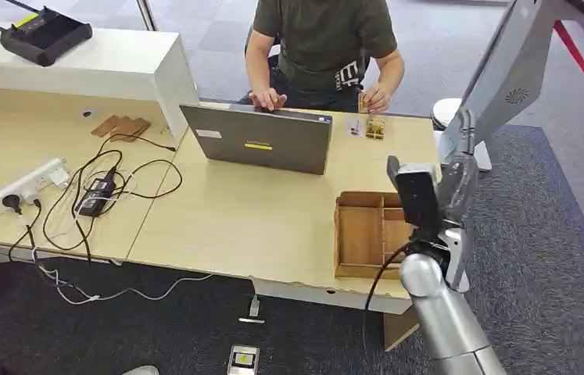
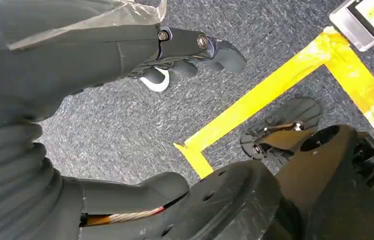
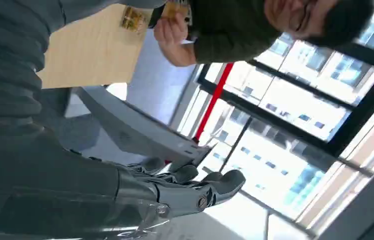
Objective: Pass the card to the sensor for recognition and then transmit it.
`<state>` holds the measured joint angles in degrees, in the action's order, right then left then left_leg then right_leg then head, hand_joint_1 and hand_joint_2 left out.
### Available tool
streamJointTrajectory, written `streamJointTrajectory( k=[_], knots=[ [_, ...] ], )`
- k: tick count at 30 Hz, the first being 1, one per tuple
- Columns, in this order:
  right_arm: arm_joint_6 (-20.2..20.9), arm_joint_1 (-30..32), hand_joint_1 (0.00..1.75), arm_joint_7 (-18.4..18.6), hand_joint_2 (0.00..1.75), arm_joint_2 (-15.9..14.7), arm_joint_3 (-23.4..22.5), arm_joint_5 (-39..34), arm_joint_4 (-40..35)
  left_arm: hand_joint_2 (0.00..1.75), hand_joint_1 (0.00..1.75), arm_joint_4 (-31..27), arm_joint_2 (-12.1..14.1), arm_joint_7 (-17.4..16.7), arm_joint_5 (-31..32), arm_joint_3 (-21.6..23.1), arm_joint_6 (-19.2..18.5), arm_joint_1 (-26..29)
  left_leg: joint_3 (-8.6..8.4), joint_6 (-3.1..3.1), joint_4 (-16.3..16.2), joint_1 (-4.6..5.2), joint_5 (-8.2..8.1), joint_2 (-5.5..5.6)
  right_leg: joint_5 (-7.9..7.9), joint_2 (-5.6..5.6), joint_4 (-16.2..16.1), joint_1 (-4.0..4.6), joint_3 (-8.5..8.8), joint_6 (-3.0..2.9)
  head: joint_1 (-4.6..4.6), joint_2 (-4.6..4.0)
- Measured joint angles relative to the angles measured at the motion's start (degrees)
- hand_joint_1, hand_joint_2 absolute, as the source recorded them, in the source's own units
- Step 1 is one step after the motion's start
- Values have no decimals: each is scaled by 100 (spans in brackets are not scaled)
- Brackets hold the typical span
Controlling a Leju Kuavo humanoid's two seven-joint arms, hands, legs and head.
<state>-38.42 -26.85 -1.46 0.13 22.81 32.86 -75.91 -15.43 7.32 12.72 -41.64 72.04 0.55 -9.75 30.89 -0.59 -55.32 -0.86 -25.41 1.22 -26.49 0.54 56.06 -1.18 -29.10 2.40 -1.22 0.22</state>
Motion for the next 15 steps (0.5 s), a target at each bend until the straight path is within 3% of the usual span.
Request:
streamJointTrajectory(
  k=[8, 12, 15],
  knots=[
    [2, 689, 0, -571, 175, -9, -2341, -2432, -308, 175, 0, 0, 50, 70, -59, -40, 136, 97, -1, 3, -5, 10, -2, -5, 2, 5, -3, -9, -3, 3, -2, 0],
    [2, 957, 0, -785, 175, -109, -3441, -2346, -112, 175, 0, 0, 89, 105, -116, -87, 193, 159, 5, 4, -4, 10, -4, -10, 2, 13, -3, -10, -9, 3, 0, 0],
    [2, 1205, 0, -923, 175, -221, -3978, -2235, 164, 175, 0, 0, 103, 127, -160, -129, 241, 172, -1, 5, -4, 8, -9, -9, -2, 15, -5, -9, -7, 5, -2, 0]
  ],
)
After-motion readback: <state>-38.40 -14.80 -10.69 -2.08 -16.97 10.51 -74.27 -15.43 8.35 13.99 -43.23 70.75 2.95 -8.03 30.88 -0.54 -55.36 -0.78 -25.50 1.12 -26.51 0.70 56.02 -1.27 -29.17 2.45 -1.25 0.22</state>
